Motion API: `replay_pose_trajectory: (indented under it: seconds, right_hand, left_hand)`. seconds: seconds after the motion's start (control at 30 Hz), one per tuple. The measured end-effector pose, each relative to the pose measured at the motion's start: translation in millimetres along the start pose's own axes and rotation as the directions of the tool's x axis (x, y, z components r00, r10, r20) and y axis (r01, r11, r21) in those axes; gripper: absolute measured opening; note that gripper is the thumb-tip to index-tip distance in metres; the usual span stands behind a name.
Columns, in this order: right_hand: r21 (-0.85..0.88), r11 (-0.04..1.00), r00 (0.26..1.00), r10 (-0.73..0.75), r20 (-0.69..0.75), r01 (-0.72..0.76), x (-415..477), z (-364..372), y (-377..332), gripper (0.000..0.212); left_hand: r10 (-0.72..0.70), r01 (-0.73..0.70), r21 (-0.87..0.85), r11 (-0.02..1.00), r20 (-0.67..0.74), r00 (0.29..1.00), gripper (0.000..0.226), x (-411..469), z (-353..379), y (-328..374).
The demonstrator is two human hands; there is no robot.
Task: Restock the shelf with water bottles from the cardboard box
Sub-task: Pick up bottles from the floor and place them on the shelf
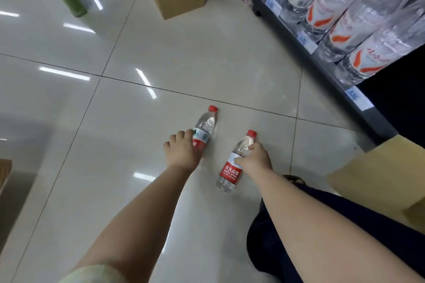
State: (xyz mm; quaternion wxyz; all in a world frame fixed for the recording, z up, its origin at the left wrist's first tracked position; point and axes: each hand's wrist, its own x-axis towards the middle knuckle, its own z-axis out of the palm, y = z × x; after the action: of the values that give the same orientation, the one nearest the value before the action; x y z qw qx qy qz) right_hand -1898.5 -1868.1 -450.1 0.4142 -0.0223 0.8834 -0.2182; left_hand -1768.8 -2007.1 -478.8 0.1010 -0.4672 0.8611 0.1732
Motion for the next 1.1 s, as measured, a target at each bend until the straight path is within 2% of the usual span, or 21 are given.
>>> replay_pose_trajectory:
  seconds: [0.1,0.17,0.27,0.4,0.5,0.63,0.73,0.8,0.9,1.0,1.1]
  right_hand:
    - [0.036,0.991,0.991,0.132,-0.003,-0.132,20,20,15,0.068]
    - [0.086,0.976,0.979,0.198,0.051,-0.202,30,36,24,0.071]
    - [0.155,0.953,0.963,0.246,0.112,-0.261,38,55,35,0.085]
    - [0.217,0.924,0.948,0.296,0.116,-0.315,47,66,37,0.094]
    - [0.265,0.893,0.932,0.348,0.105,-0.364,52,71,30,0.089]
    - [0.224,0.882,0.909,0.396,0.126,-0.415,49,82,29,0.081]
    - [0.231,0.876,0.906,0.406,0.119,-0.423,50,85,36,0.079]
    - [0.274,0.862,0.904,0.407,0.128,-0.427,53,80,40,0.068]
    - [0.404,0.794,0.89,0.382,0.248,-0.453,56,66,42,0.05]
    - [0.487,0.731,0.864,0.289,0.412,-0.477,50,46,30,0.045]
    - [0.48,0.788,0.885,0.171,0.433,-0.387,35,16,8,0.052]
  left_hand:
    - [-0.132,0.143,-0.197,0.97,0.067,0.989,0.059,17,37,-3]
    - [-0.189,0.216,-0.301,0.929,0.119,0.975,0.061,27,59,-6]
    - [-0.221,0.253,-0.319,0.913,0.135,0.966,0.065,35,80,-8]
    - [-0.246,0.284,-0.37,0.885,0.148,0.958,0.067,26,90,-5]
    - [-0.263,0.323,-0.466,0.824,0.19,0.946,0.075,4,103,-5]
    - [-0.276,0.344,-0.528,0.776,0.205,0.939,0.08,-17,115,0]
    - [-0.281,0.348,-0.551,0.759,0.205,0.938,0.08,-16,116,5]
    - [-0.292,0.378,-0.541,0.751,0.241,0.926,0.076,-14,114,6]
    - [-0.34,0.456,-0.551,0.699,0.305,0.89,0.066,-13,105,7]
    - [-0.345,0.445,-0.614,0.652,0.282,0.895,0.059,-16,85,14]
    - [-0.302,0.371,-0.706,0.603,0.228,0.926,0.049,-18,49,31]
